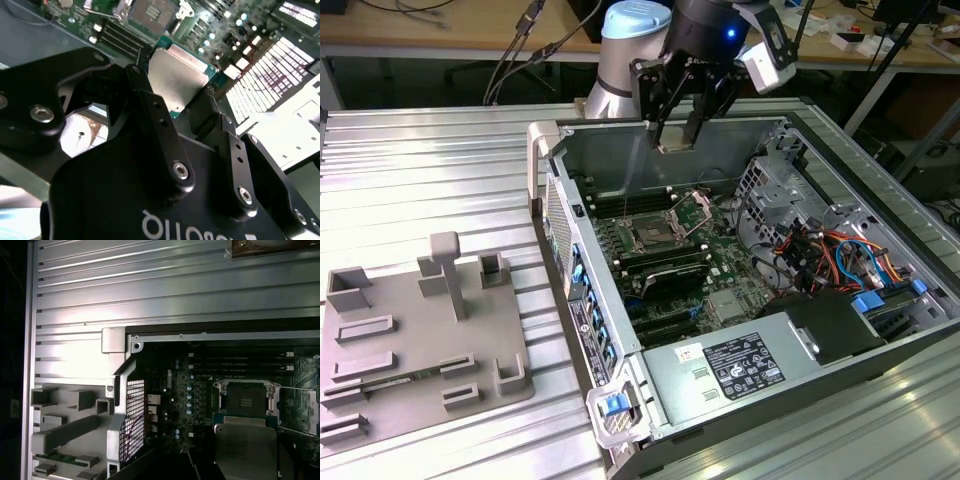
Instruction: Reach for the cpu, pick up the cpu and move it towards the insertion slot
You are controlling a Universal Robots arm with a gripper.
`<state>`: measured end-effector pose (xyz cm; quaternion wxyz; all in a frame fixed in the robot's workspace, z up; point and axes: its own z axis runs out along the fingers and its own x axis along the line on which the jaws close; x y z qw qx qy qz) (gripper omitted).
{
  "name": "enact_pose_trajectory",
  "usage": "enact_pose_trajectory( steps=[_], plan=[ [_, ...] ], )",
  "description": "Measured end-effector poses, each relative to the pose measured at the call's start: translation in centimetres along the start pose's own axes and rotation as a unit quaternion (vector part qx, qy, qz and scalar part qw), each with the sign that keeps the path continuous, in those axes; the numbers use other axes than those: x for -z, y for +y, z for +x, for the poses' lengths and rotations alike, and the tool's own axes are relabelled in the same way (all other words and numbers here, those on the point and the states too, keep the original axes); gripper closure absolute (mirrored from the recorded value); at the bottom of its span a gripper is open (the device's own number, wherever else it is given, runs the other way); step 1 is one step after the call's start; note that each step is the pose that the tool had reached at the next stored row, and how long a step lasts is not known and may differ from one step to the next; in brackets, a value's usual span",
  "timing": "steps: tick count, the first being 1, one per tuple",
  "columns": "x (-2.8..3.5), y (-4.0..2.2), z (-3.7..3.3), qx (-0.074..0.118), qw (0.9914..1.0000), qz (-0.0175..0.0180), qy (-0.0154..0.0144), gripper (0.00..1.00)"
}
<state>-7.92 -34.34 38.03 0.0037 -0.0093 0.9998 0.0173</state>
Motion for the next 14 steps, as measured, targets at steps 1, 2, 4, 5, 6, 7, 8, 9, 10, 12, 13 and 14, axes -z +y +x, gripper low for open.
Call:
enact_pose_trajectory(
  steps=[1, 2, 4, 5, 6, 7, 8, 9, 10, 12, 13, 14],
  plan=[
    [-0.12, 0.05, -0.30, 0.000, 1.00000, 0.0000, 0.0000, 0.45],
    [-0.24, 0.10, -0.58, -0.001, 1.00000, 0.0001, 0.0000, 0.45],
    [-0.64, 0.66, -1.15, -0.001, 1.00000, 0.0000, -0.0001, 0.45],
    [-0.74, 0.85, -1.20, -0.001, 1.00000, 0.0001, -0.0001, 0.45],
    [-0.84, 1.04, -1.23, -0.001, 1.00000, 0.0001, 0.0000, 0.45],
    [-0.96, 1.20, -1.26, -0.001, 1.00000, 0.0000, -0.0001, 0.45],
    [-1.05, 1.30, -1.29, -0.001, 1.00000, 0.0000, -0.0001, 0.45],
    [-1.05, 1.30, -1.29, -0.001, 1.00000, 0.0000, 0.0000, 0.45],
    [-1.05, 1.30, -1.28, -0.001, 1.00000, 0.0000, 0.0000, 0.45],
    [-1.05, 1.30, -1.28, -0.001, 1.00000, -0.0007, -0.0001, 0.45],
    [-1.05, 1.30, -1.28, -0.001, 1.00000, -0.0006, 0.0000, 0.45],
    [-1.05, 1.30, -1.28, -0.001, 1.00000, -0.0007, 0.0000, 0.45]
  ],
)
